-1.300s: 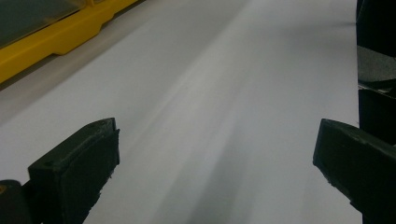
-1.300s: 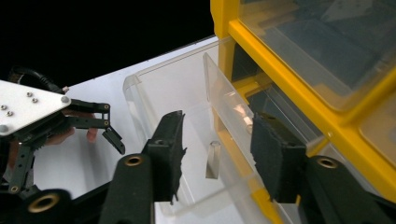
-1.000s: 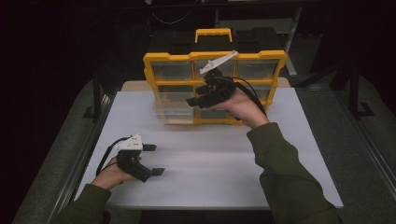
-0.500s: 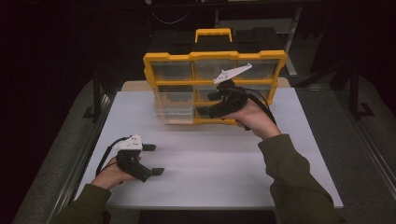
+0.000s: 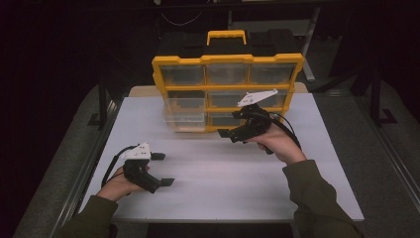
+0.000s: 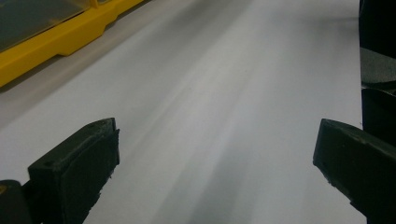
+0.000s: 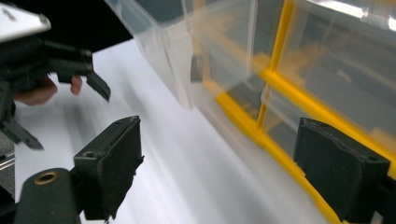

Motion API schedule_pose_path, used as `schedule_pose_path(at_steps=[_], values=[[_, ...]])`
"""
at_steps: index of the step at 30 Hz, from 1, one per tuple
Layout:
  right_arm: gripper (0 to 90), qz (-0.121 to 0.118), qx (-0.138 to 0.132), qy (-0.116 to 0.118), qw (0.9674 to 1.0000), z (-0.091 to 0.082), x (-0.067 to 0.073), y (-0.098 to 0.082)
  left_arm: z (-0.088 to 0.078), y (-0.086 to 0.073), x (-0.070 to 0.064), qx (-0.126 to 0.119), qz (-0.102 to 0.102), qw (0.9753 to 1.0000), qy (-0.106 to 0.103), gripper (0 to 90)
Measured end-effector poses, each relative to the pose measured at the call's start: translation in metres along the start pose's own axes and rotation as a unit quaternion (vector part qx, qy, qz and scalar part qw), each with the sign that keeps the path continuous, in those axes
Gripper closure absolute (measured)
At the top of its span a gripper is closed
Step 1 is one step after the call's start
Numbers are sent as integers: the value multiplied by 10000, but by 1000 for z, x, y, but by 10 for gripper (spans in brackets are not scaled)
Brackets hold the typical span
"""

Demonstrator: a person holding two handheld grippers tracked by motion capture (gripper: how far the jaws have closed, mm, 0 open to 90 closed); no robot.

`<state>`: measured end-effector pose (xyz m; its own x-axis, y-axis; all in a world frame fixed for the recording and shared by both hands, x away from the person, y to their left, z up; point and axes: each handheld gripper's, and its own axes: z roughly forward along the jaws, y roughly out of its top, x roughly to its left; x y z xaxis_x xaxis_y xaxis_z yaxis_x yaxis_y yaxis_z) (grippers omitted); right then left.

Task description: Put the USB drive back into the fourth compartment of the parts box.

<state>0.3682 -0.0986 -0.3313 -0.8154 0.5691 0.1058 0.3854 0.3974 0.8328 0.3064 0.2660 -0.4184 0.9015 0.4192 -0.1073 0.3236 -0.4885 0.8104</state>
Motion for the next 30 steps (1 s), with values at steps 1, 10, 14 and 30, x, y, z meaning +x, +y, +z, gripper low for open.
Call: schedule_pose_path(at_steps=[1,10,14,30], values=[[138,0,0,0,10000,0,0,0,0,0,0,-1,13,10000,1,0],[95,138,129,-175,9997,0,-3,-39,1,0,0,-17,94,10000,-2,0],[46,181,79,-206,9996,-3,-4,-53,1,0,0,-19,103,9999,2,0],[0,278,-154,-386,9987,-12,-1,-88,1,-1,0,-35,85,10000,-5,0]])
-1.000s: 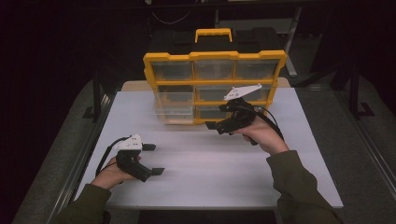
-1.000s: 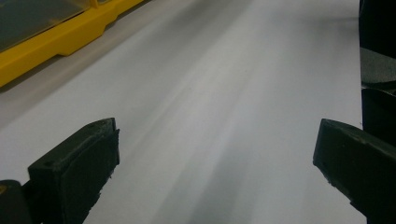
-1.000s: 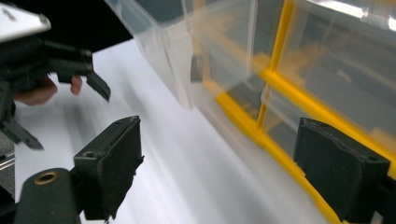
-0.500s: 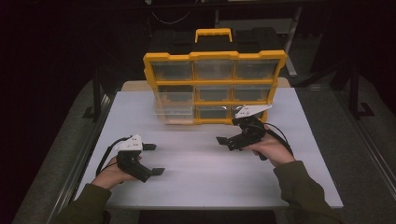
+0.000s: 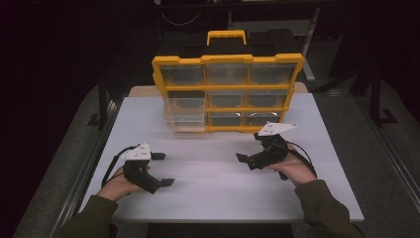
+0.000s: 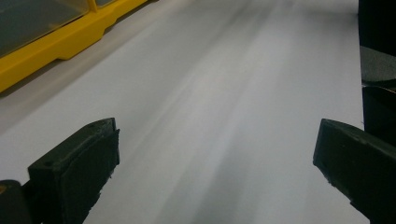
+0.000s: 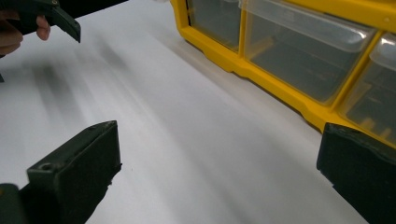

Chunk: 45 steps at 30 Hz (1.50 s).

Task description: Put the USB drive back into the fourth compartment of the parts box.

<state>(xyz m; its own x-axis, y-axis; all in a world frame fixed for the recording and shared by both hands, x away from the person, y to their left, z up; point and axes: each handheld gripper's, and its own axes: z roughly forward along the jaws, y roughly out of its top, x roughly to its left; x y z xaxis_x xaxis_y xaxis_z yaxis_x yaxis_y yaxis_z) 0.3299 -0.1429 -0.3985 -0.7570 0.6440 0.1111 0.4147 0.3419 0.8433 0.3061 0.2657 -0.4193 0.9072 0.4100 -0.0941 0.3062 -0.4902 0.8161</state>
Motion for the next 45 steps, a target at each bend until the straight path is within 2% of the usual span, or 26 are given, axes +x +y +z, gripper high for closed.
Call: schedule_pose_path(at_steps=[7,11,22,27,36,45], values=[[0,48,18,-39,10000,-4,0,-12,0,-1,0,5,1,10000,-6,0],[0,144,32,-45,9999,-13,-2,-28,0,-1,1,-4,-34,10000,9,0],[0,238,74,-59,9997,-24,-5,-53,0,-1,0,-27,-27,10000,3,0],[0,246,96,-37,9996,-27,-5,-60,0,-1,0,-19,-27,10000,10,0],[0,218,188,-147,9995,-29,-8,-67,1,-2,-2,15,-2,10000,18,0],[0,154,266,-178,9994,-29,-8,-68,3,-2,-1,55,-16,10000,16,0]])
